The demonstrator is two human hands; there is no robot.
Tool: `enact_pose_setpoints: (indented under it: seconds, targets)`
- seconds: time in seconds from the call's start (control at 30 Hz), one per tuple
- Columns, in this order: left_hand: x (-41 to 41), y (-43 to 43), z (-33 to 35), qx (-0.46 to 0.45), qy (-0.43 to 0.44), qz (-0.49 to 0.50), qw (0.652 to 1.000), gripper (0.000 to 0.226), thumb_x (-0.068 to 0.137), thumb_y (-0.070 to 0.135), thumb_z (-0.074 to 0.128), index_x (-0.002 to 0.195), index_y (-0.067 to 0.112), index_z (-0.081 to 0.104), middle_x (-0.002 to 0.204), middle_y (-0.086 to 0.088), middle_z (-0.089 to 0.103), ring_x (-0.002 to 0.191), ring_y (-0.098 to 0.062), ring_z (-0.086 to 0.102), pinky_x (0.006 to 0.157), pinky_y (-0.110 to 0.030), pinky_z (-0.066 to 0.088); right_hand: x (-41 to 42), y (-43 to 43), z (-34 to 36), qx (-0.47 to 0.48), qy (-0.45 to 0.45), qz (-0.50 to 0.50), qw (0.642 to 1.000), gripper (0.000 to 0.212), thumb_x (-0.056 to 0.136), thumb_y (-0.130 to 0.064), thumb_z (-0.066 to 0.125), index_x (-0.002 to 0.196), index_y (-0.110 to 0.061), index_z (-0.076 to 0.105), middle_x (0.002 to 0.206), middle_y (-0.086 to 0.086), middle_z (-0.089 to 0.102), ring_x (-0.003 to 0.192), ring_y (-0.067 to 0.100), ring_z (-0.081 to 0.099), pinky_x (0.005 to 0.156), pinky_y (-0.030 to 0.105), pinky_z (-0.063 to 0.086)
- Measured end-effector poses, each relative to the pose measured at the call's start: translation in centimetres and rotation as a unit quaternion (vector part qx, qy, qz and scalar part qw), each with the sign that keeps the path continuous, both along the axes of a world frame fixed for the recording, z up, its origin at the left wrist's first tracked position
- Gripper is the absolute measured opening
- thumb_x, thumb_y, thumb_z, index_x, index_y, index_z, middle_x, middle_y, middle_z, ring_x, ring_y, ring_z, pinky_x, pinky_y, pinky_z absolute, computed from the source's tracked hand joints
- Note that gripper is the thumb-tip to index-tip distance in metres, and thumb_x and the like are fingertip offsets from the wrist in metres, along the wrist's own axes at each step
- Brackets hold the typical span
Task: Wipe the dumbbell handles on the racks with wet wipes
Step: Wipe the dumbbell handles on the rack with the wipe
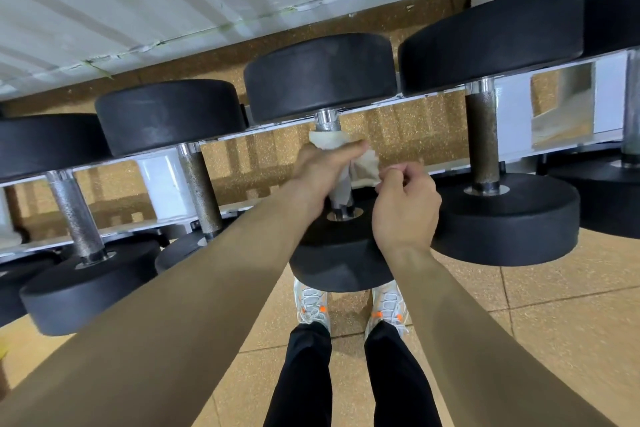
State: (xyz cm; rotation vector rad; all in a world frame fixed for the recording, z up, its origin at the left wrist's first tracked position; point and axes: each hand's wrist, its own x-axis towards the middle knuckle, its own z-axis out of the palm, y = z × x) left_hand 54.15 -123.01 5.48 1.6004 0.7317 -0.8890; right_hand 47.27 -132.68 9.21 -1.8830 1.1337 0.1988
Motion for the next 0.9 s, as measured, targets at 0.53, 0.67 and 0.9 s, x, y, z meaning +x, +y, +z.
enact_pose_setpoints:
  seconds: [0.53,0.67,0.9]
  targets:
    - [1.0,7.0,0.4,-0.023,-0.036,-0.153,0.987,0.055,0.074,0.054,0.079,0.119,0.025,0.065,0.108,0.000,0.075,0.103,-0.020,0.071,0.097,-0.041,0.053,0.1,0.1,0.1,0.012,0.010,-0.004,1.000,0.022,0.096,-0.020,0.046,0.090,-0.017,0.067,0.079,-0.001,0.069,0.074,0.020,0.062,0.064,0.031,0.042]
    - [2.2,7.5,1.3,0.029,-0.061,-0.167,0.984,0.019,0.077,0.024,0.068,0.096,0.023,0.072,0.084,-0.001,0.073,0.080,-0.022,0.067,0.080,-0.039,0.053,0.1,0.0,0.0,0.013,0.006,-0.004,1.000,0.022,0.097,-0.020,0.047,0.091,-0.016,0.067,0.078,-0.001,0.069,0.073,0.017,0.062,0.063,0.030,0.041]
    - [1.8,6.5,3.9,-0.029,-0.003,-0.229,0.973,0.039,0.061,0.017,0.067,0.100,0.012,0.067,0.092,-0.010,0.069,0.074,-0.015,0.069,0.077,-0.035,0.058,0.0,0.0,-0.1,0.011,0.002,0.000,1.000,0.021,0.097,-0.021,0.048,0.088,-0.016,0.066,0.079,0.000,0.069,0.072,0.018,0.062,0.063,0.030,0.041]
